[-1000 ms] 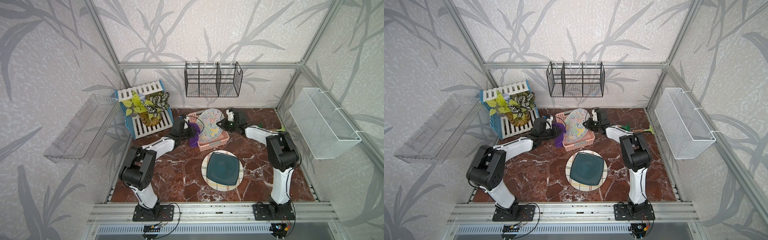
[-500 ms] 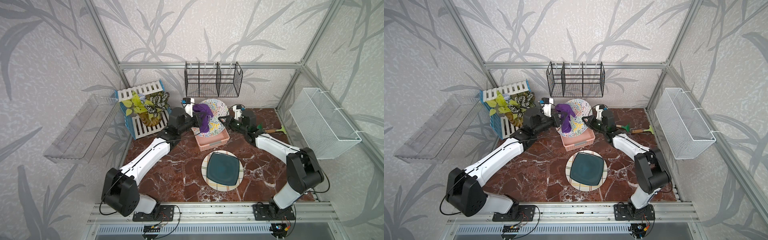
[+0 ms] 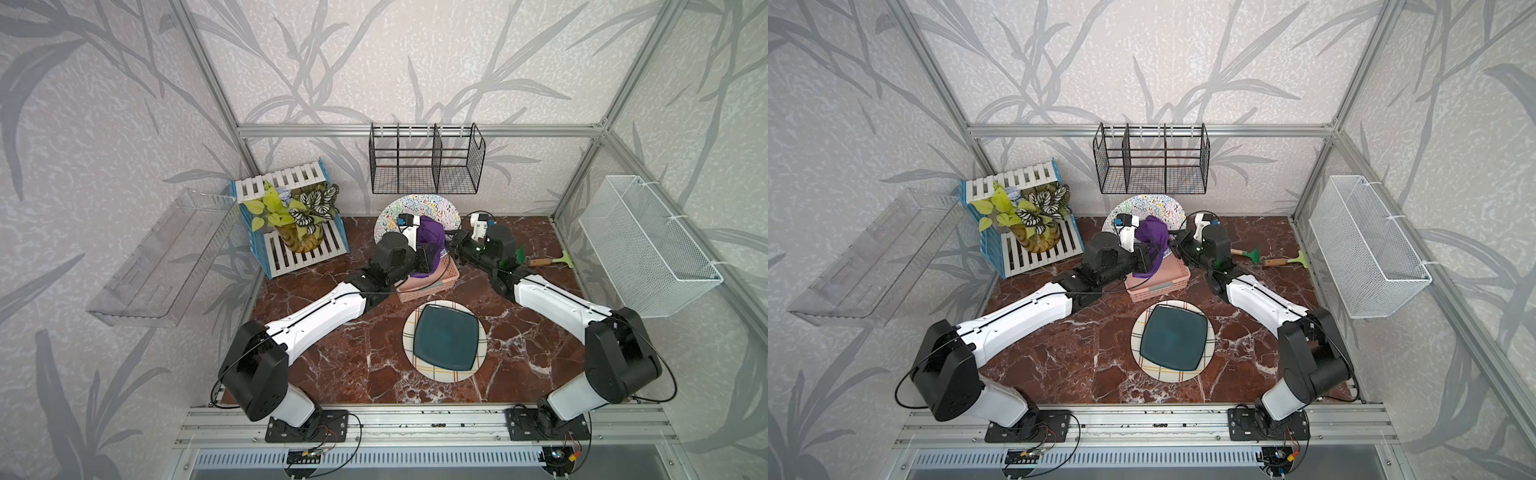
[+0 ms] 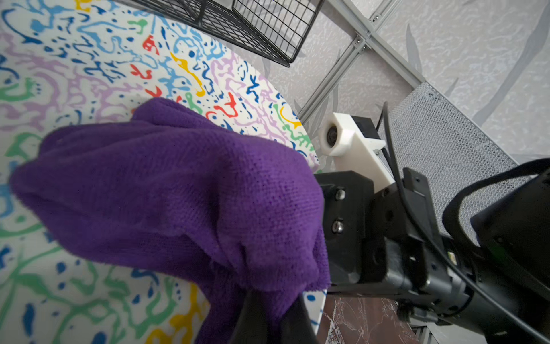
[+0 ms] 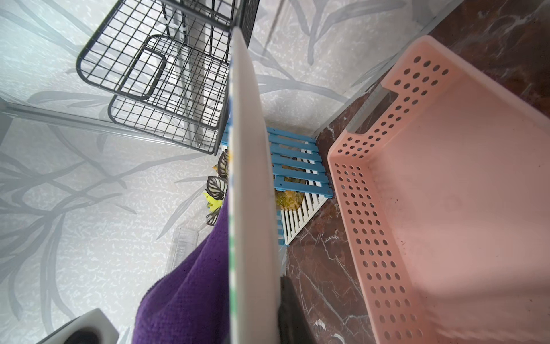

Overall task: Wipe the wet plate dry
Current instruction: Wipe the plate with towel.

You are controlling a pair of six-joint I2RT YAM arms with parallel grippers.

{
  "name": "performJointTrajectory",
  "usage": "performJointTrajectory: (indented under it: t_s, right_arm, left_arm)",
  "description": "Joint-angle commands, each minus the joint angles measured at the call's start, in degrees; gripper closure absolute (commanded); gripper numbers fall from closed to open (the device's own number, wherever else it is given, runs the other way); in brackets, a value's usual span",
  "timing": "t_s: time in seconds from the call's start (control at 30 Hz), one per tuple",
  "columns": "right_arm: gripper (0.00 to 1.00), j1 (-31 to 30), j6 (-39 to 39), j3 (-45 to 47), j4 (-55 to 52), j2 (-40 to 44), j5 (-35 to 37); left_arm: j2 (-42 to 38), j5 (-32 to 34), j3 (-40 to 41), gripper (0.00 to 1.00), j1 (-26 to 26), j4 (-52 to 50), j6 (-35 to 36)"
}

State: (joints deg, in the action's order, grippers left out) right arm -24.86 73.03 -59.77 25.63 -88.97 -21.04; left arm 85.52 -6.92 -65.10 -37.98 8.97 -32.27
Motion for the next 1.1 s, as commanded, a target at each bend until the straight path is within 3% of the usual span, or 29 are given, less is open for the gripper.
performJointTrajectory:
  t_s: [0.0, 0.13, 0.2, 0.27, 0.4, 0.5, 0.63, 0.77, 0.87, 1.0, 1.07]
  right_arm:
    - [1.0, -0.51, -2.98, -5.22, 14.79, 8.69, -3.87]
    - [1.0, -2.85, -10.31, -2.35, 13.94, 12.91, -9.5]
    - [1.0, -4.85, -14.77, -1.29, 11.89, 15.22, -12.03]
    - [1.0, -7.22, -18.75, -0.9, 7.94, 16.73, -13.37]
    - [1.0, -9.67, -21.29, -0.42, 4.63, 18.08, -11.92]
    - [1.0, -8.88, -20.65, 0.41, 6.14, 19.05, -6.34]
    - [1.0, -2.85, -15.12, 0.03, 8.79, 20.45, -3.54]
    - [1.0, 2.3, -9.31, 0.5, 13.74, 21.77, -5.24]
    - [1.0, 0.56, -11.69, -1.75, 11.97, 21.85, -10.58]
    - [1.0, -6.83, -19.84, -3.1, 5.67, 21.57, -13.4]
    - [1.0, -9.88, -22.4, -2.75, 3.51, 21.12, -13.58]
  left_arm:
    - [-1.48, 5.8, 3.12, 1.0, 5.52, -9.19, -2.24]
    - [-2.22, 3.64, -0.08, 1.0, 13.1, -11.86, 0.01]
    - [-1.14, 3.67, -4.74, 1.0, 14.09, -14.94, 3.47]
    - [0.37, -0.3, -8.86, 1.0, 14.11, -15.74, 7.23]
    - [2.02, -13.68, -13.05, 1.0, 10.17, -14.34, 15.47]
    - [2.38, -13.01, -13.95, 1.0, 4.02, -16.42, 21.79]
    - [0.69, -10.48, -9.23, 1.0, 3.38, -17.05, 18.96]
    - [-4.98, -7.38, 1.38, 1.0, 10.29, -13.14, 9.53]
    - [-7.7, -9.85, 4.05, 1.0, 13.94, -10.53, 7.35]
    - [-5.62, -7.18, -3.01, 1.0, 14.24, -12.98, 8.19]
    - [-3.26, -9.27, -6.96, 1.0, 13.94, -12.76, 9.51]
